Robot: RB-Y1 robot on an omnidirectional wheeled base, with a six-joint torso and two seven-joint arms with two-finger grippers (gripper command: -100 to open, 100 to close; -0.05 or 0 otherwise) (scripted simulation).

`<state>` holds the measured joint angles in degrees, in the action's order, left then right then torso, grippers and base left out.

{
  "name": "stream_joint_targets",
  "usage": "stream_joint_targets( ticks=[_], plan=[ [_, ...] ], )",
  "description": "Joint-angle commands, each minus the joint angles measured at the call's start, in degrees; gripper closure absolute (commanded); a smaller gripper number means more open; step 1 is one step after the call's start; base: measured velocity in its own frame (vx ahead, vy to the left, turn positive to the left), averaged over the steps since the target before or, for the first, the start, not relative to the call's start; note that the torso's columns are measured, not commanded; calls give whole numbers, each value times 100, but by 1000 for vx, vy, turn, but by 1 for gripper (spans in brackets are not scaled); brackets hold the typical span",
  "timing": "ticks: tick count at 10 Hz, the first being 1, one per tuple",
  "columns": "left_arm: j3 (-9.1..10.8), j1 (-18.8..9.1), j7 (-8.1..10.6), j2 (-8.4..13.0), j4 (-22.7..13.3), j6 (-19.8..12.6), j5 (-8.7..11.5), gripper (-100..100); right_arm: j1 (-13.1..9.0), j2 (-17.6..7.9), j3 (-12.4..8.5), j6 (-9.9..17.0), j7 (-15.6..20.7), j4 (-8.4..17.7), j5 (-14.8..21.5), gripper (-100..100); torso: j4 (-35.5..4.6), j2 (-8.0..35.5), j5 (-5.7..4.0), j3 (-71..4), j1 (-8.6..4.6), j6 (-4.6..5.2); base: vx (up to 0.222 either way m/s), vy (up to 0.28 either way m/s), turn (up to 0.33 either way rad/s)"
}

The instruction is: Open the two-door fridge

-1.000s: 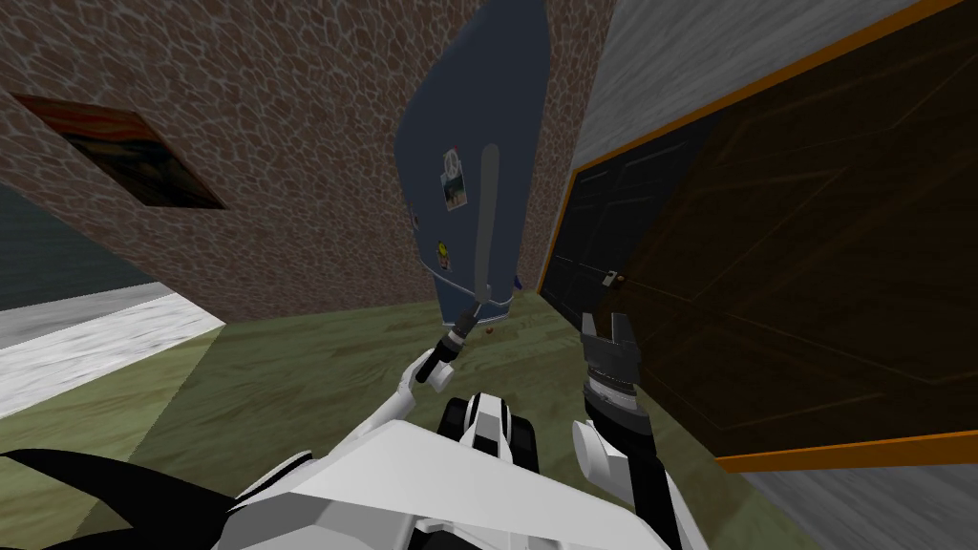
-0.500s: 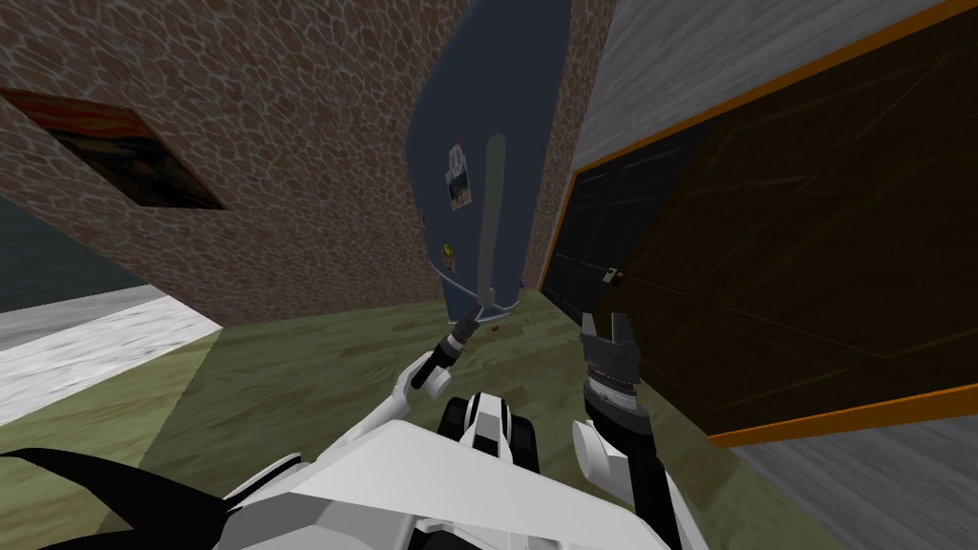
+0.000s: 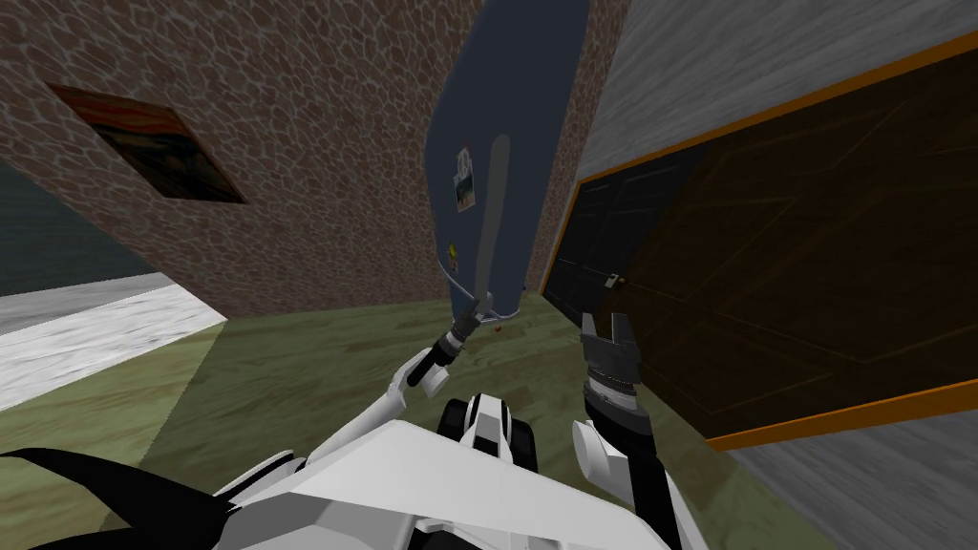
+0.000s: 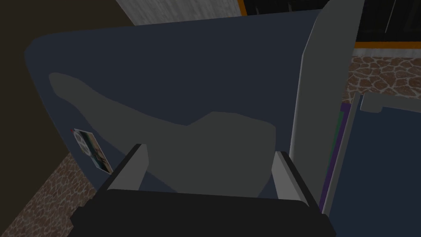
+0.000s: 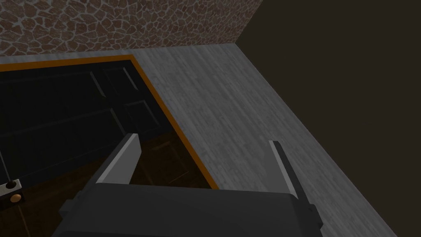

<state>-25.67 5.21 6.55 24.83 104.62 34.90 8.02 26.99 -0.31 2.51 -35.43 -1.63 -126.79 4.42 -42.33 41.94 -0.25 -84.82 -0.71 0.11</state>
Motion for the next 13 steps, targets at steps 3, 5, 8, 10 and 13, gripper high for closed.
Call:
stream_joint_targets(
  ticks=[3,5,8,10,13],
  plan=[
    [101,-199,105,152,462,-533,119,-100,0,0,0,0,0,0,0,0,-41,89,16,54,71,-13,1,-34,16],
    [144,-265,153,229,663,-760,173,-100,-1,-1,-1,0,0,0,0,0,-69,110,15,58,81,-22,-21,-21,32],
    [70,-209,146,229,495,-902,160,0,0,-1,-1,0,0,0,0,0,-62,105,11,56,65,-16,-3,-3,2],
    [68,-184,155,235,458,-927,167,0,-1,-1,-1,0,0,0,0,0,-24,72,12,44,53,-9,4,5,5],
    [74,-167,158,241,432,-947,171,0,0,-1,-1,0,0,0,0,0,-5,48,19,32,59,-7,0,0,0]
  ],
)
